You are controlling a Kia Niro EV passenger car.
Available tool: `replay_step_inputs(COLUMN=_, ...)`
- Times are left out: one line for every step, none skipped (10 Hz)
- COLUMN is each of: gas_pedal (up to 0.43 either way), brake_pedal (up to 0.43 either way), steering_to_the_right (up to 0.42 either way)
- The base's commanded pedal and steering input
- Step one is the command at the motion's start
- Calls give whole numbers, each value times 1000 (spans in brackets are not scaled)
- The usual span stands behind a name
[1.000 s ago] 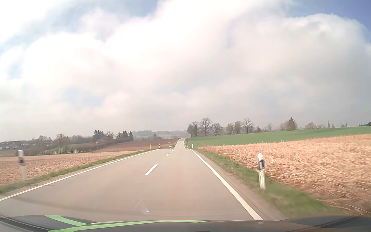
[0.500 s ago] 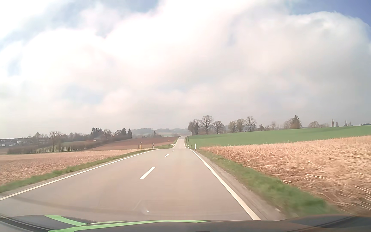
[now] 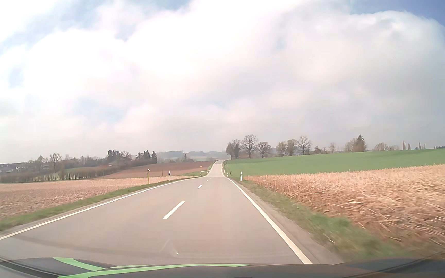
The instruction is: Follow the waypoints while adhering to traffic rules and regulations
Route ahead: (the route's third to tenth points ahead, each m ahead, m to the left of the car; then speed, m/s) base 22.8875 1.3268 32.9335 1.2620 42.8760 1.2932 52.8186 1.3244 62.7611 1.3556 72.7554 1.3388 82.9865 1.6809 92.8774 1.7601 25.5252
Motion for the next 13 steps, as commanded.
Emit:
replay_step_inputs(gas_pedal=0, brake_pedal=0, steering_to_the_right=-3)
replay_step_inputs(gas_pedal=0, brake_pedal=0, steering_to_the_right=-4)
replay_step_inputs(gas_pedal=0, brake_pedal=0, steering_to_the_right=-3)
replay_step_inputs(gas_pedal=0, brake_pedal=0, steering_to_the_right=-3)
replay_step_inputs(gas_pedal=0, brake_pedal=0, steering_to_the_right=-4)
replay_step_inputs(gas_pedal=0, brake_pedal=0, steering_to_the_right=-3)
replay_step_inputs(gas_pedal=0, brake_pedal=0, steering_to_the_right=-3)
replay_step_inputs(gas_pedal=0, brake_pedal=0, steering_to_the_right=-3)
replay_step_inputs(gas_pedal=0, brake_pedal=0, steering_to_the_right=-3)
replay_step_inputs(gas_pedal=0, brake_pedal=0, steering_to_the_right=-3)
replay_step_inputs(gas_pedal=0, brake_pedal=0, steering_to_the_right=-3)
replay_step_inputs(gas_pedal=0, brake_pedal=0, steering_to_the_right=-3)
replay_step_inputs(gas_pedal=0, brake_pedal=0, steering_to_the_right=-3)
